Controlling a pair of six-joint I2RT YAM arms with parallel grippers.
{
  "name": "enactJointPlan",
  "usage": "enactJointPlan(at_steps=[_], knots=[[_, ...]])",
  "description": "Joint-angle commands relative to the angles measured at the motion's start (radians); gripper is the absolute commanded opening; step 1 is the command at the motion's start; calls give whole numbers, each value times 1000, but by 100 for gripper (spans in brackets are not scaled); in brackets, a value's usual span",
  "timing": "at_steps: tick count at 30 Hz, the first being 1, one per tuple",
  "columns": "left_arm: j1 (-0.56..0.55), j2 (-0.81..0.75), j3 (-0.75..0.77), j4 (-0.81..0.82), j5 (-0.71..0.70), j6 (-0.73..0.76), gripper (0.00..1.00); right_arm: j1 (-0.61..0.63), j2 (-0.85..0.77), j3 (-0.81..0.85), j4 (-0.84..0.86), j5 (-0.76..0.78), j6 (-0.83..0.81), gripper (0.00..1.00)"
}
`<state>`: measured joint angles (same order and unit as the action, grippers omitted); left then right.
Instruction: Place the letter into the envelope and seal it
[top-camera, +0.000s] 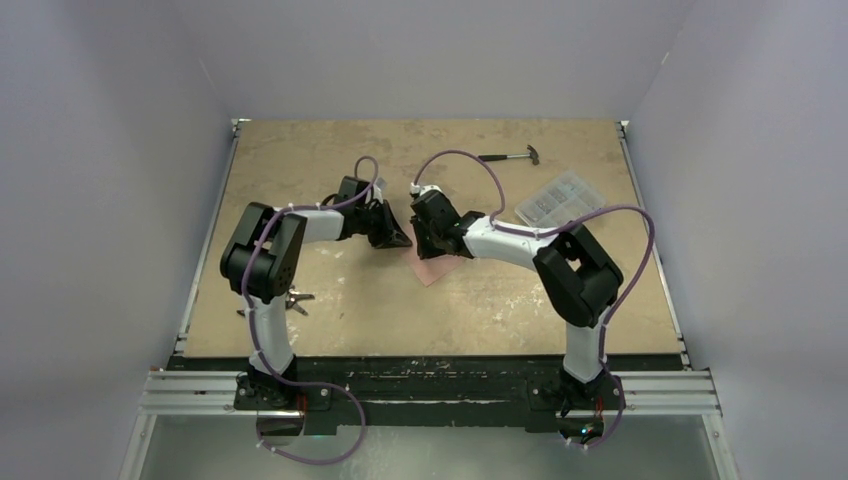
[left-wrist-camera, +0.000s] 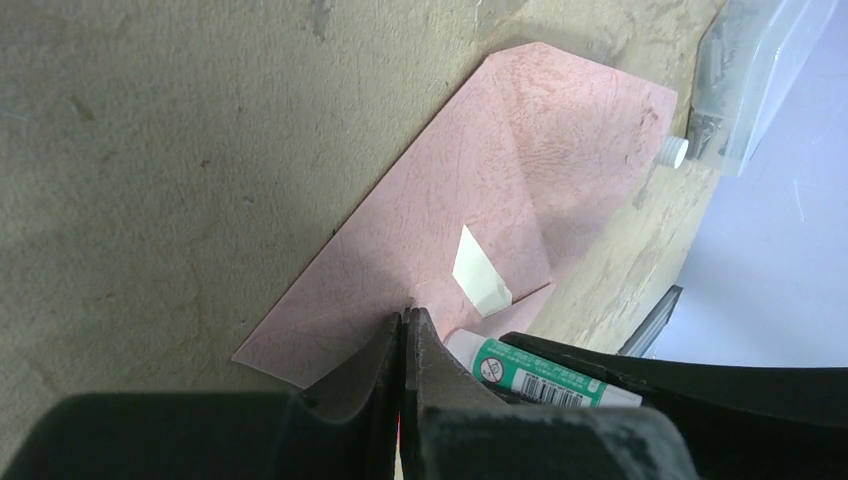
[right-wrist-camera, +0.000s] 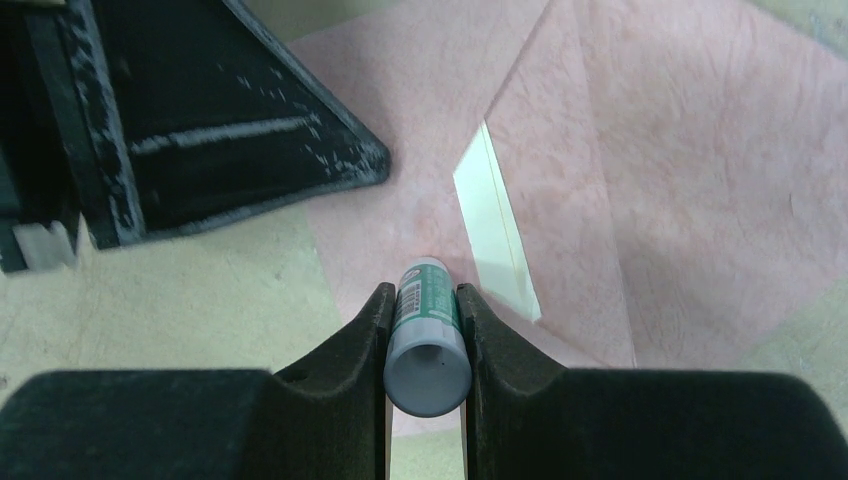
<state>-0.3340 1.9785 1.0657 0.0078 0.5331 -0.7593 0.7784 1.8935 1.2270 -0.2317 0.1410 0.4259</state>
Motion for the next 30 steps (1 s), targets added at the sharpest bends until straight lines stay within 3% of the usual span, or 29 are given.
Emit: enactJointPlan(at_steps=[1, 9, 19, 24, 30], knots=[[4, 105, -31, -128, -191, 82, 0, -11, 114, 75, -93, 51, -9, 0], [4, 113, -5, -159, -193, 109, 0, -14, 157, 143, -90, 82, -1, 0], [6, 116, 13, -160, -206, 95, 0, -16, -10, -44, -117, 10, 6, 0], [6, 118, 20, -152, -187, 94, 0, -17, -55, -24, -109, 3, 15, 0], [6, 36, 42, -62, -63, 66, 0, -111, -253, -19, 64, -137, 82, 0]])
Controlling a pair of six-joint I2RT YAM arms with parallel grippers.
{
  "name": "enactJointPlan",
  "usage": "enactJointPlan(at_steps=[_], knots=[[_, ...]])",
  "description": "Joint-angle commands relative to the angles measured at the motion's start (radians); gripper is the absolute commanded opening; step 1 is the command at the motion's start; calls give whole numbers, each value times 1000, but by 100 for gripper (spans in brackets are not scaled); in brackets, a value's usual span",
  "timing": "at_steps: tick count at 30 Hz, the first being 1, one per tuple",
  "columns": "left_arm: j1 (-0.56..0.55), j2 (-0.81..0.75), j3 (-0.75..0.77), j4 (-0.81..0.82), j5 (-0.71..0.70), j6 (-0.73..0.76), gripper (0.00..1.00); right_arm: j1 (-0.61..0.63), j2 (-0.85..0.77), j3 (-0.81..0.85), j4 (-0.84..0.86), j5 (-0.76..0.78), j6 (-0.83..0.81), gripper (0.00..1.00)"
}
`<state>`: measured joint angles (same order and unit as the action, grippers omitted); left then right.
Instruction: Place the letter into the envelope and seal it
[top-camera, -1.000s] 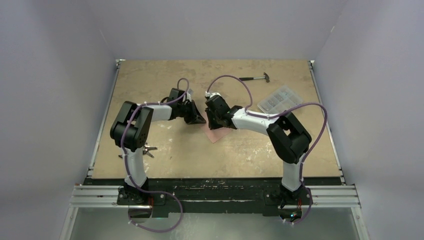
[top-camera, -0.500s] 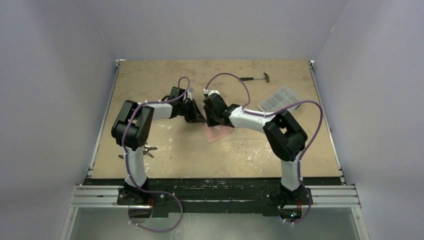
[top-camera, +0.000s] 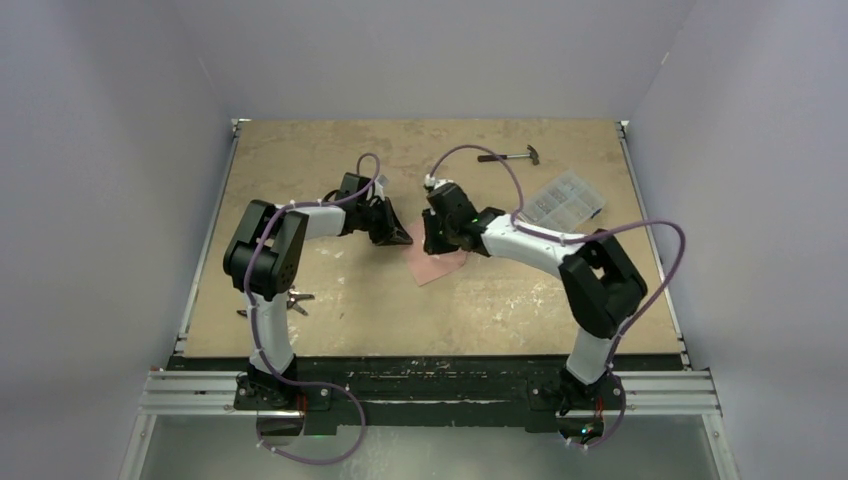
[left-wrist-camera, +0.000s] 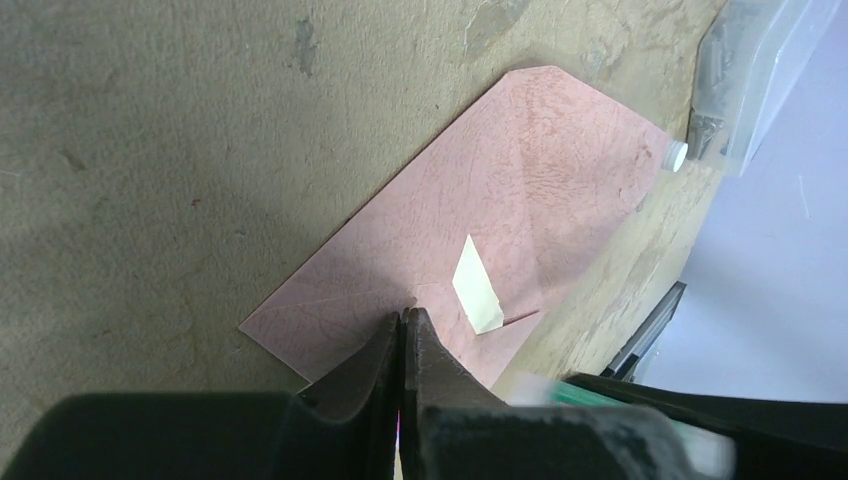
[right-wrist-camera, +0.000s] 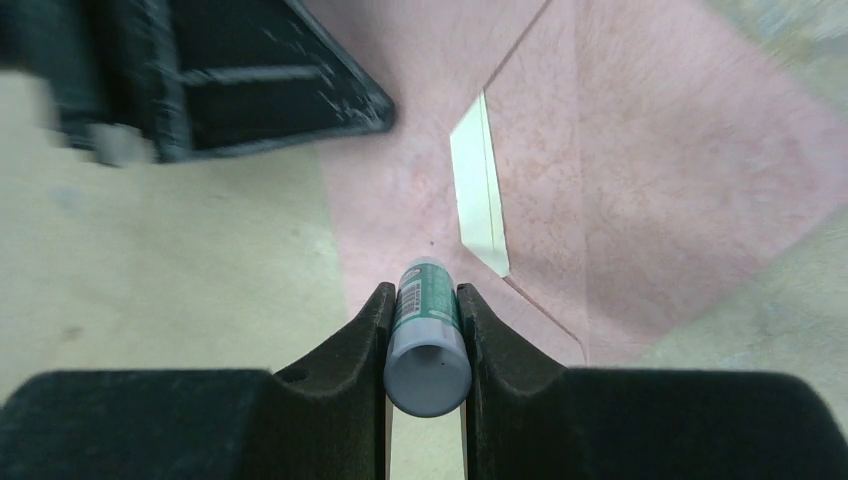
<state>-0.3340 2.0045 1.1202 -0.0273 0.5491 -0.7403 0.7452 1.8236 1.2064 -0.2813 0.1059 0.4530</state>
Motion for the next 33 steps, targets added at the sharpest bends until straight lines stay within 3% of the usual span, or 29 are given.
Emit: enactJointPlan(at_steps=[1, 6, 10, 14, 23, 33], knots=[[6, -3, 7, -22, -52, 47, 0, -108, -229, -11, 145, -148, 59, 0], [6, -56, 93, -34, 27, 43, 17, -226, -359, -132, 229, -258, 109, 0], [6, -105, 114, -66, 18, 30, 39, -321, -436, -309, 313, -335, 234, 0], [6, -156, 101, -95, -15, 40, 52, -425, -511, -495, 419, -414, 379, 0], [6, -219, 47, -173, -98, 101, 59, -597, -507, -741, 698, -578, 581, 0], [6, -227, 33, -173, -104, 83, 59, -691, -364, -766, 962, -504, 765, 2]])
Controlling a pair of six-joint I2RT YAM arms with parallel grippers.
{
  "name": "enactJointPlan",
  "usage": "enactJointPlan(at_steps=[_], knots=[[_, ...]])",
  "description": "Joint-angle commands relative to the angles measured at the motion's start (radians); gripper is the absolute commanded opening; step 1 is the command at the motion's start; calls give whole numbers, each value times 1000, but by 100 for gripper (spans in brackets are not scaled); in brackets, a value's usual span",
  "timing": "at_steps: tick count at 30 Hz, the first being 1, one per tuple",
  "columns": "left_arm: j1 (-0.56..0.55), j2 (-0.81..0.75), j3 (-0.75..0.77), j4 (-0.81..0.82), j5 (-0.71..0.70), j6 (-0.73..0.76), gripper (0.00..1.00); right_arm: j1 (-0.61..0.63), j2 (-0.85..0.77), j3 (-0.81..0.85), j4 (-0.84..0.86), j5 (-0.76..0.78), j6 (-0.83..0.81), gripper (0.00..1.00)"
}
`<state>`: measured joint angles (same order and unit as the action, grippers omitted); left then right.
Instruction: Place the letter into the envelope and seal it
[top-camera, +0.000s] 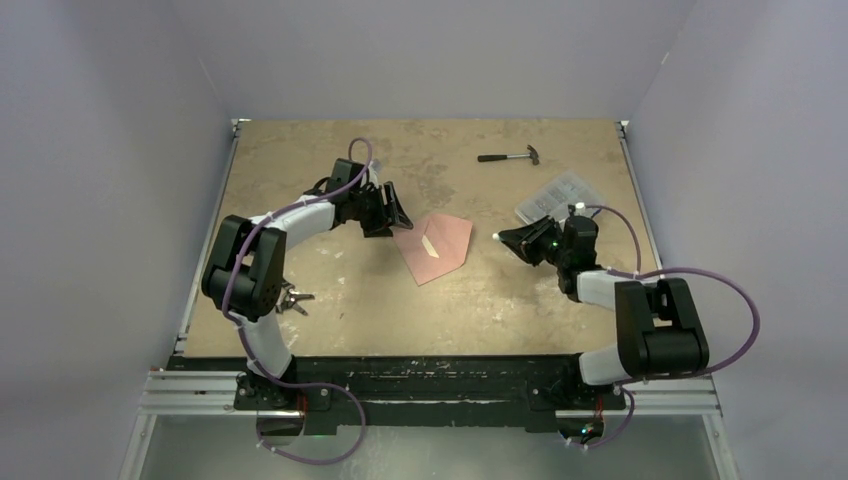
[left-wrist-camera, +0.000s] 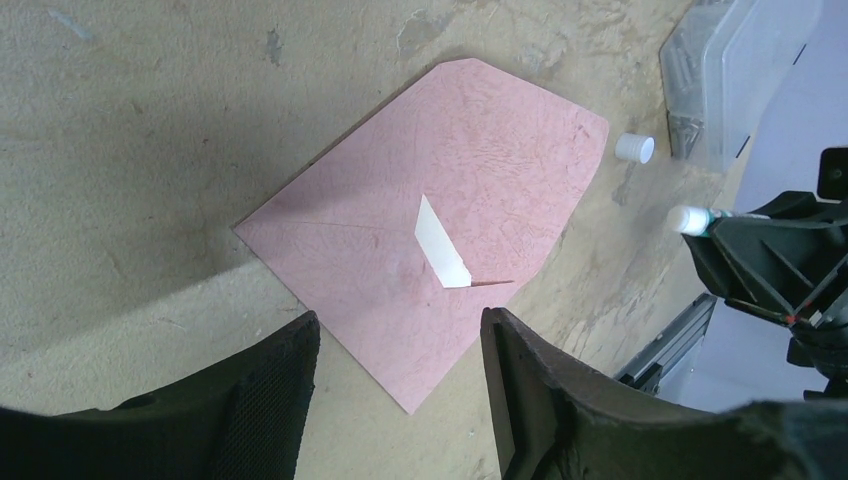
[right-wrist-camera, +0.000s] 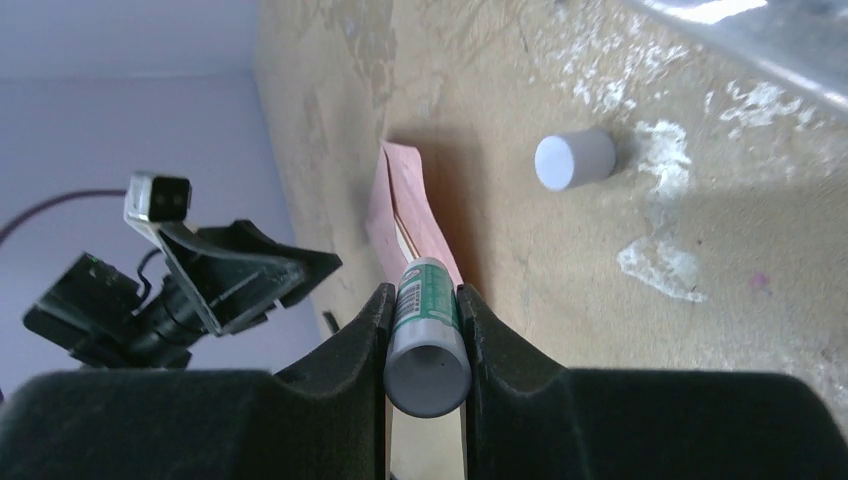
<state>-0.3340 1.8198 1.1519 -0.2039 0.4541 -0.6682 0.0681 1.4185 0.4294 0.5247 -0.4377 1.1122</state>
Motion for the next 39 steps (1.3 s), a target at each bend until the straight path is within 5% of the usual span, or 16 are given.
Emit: enactJointPlan(at_steps=[1, 13, 29, 39], knots=[[6, -43, 5, -1, -7, 8, 59, -16, 61, 11, 193, 54, 120, 3], [6, -61, 19, -20, -8, -2, 58, -17, 267, -29, 556, 151, 300, 3], [6, -44, 28, -32, -9, 4, 57, -20, 317, -73, 631, 240, 374, 12], [6, -52, 29, -46, -16, 9, 57, -21, 307, -106, 637, 283, 438, 42]])
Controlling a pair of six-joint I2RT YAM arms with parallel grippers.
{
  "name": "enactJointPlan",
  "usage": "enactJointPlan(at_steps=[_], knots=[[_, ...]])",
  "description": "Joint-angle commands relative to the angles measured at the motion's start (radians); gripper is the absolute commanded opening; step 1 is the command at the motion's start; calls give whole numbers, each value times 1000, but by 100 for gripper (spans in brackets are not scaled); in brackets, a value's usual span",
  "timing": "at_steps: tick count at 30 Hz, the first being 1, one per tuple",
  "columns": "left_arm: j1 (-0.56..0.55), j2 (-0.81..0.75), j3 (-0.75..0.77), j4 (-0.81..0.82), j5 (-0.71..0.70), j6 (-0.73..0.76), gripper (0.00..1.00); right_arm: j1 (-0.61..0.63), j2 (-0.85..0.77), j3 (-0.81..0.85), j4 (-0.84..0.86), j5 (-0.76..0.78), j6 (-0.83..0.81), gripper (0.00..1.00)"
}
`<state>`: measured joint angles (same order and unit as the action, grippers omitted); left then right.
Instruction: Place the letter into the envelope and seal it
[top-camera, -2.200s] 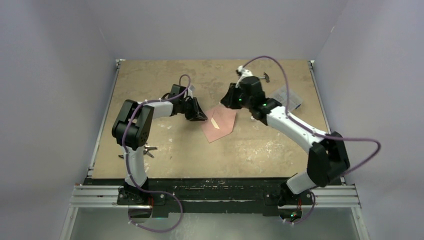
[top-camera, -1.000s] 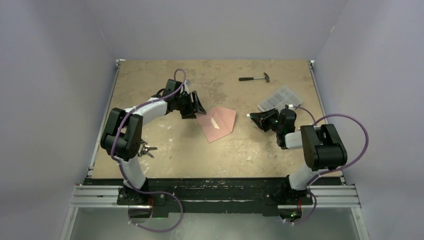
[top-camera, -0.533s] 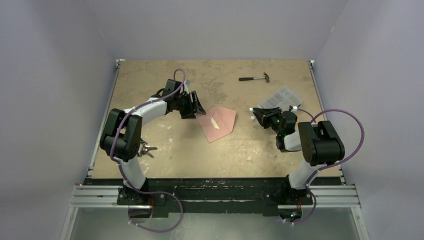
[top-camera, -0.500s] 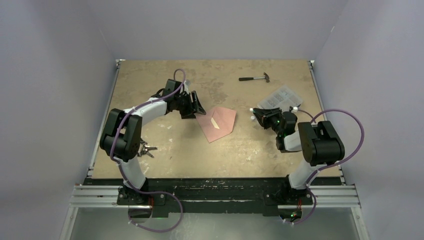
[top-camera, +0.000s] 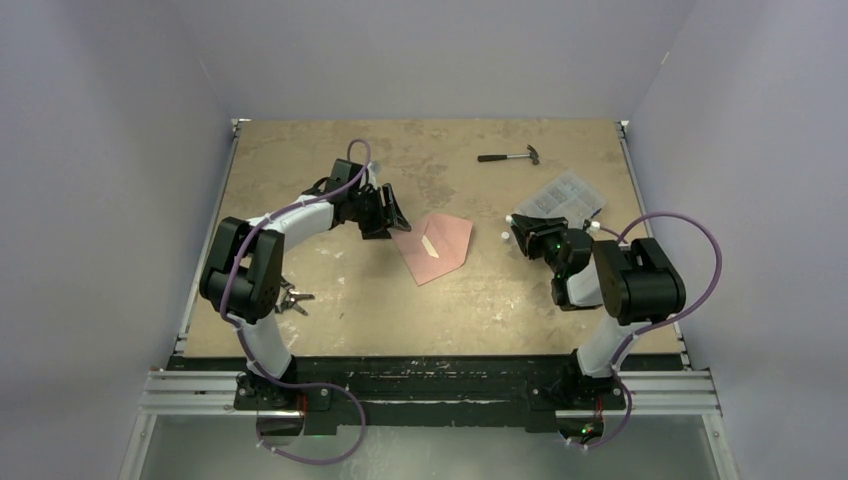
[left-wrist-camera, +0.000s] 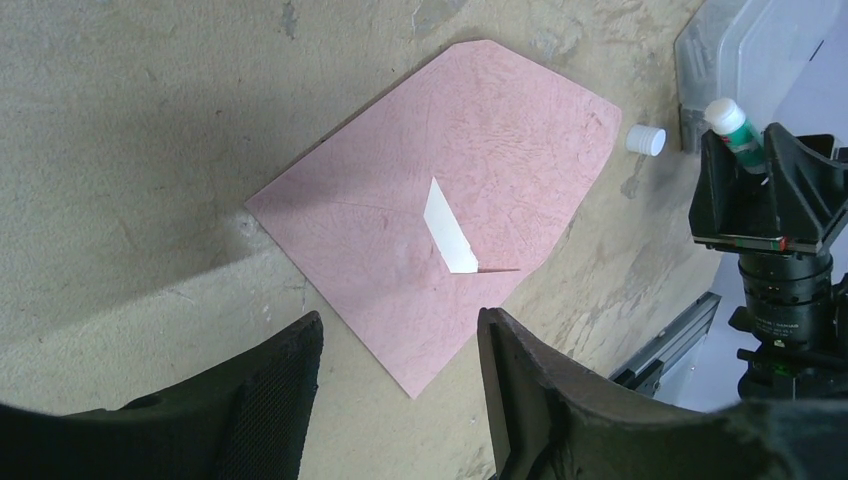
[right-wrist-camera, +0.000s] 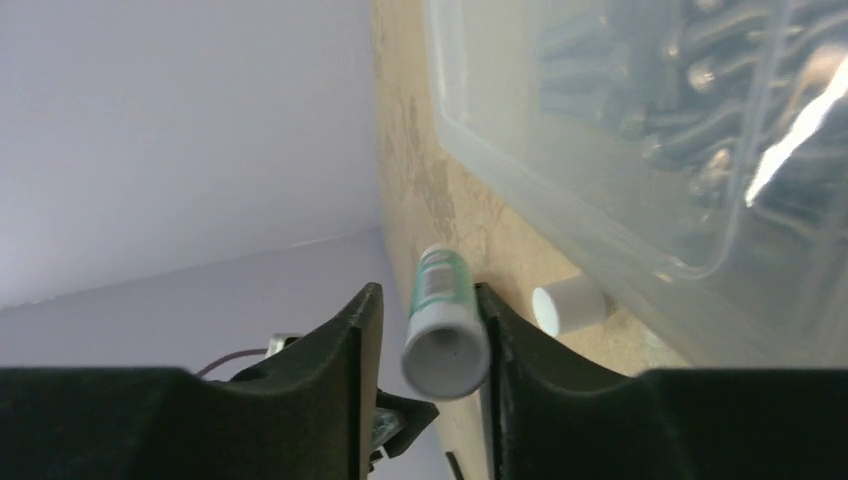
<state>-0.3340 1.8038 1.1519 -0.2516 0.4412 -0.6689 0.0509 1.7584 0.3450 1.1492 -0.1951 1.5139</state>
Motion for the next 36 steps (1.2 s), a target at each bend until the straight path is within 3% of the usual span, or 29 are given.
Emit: enactJointPlan(at_steps=[1, 5, 10, 17, 21, 24, 27, 36], knots=[[6, -37, 32, 2, -2, 9, 57, -3, -51, -17, -6, 38, 37, 46], [6, -33, 40, 2, -3, 8, 57, -2, -123, 14, -138, 36, 14, 52], [6, -26, 41, 3, 1, 10, 57, -3, -129, 21, -134, 2, -10, 53], [6, -37, 26, -2, -4, 16, 56, -3, -156, 84, -172, -71, -143, 45], [6, -58, 6, 0, -29, 24, 51, 4, -172, 199, -326, -140, -340, 40], [6, -65, -17, 0, -63, 37, 43, 25, -148, 295, -481, -161, -466, 28], [6, -47, -38, 1, -86, 49, 36, 52, -117, 369, -590, -124, -549, 24], [3, 86, 20, 78, -84, 33, 31, 121, 97, 612, -786, -137, -701, 20]])
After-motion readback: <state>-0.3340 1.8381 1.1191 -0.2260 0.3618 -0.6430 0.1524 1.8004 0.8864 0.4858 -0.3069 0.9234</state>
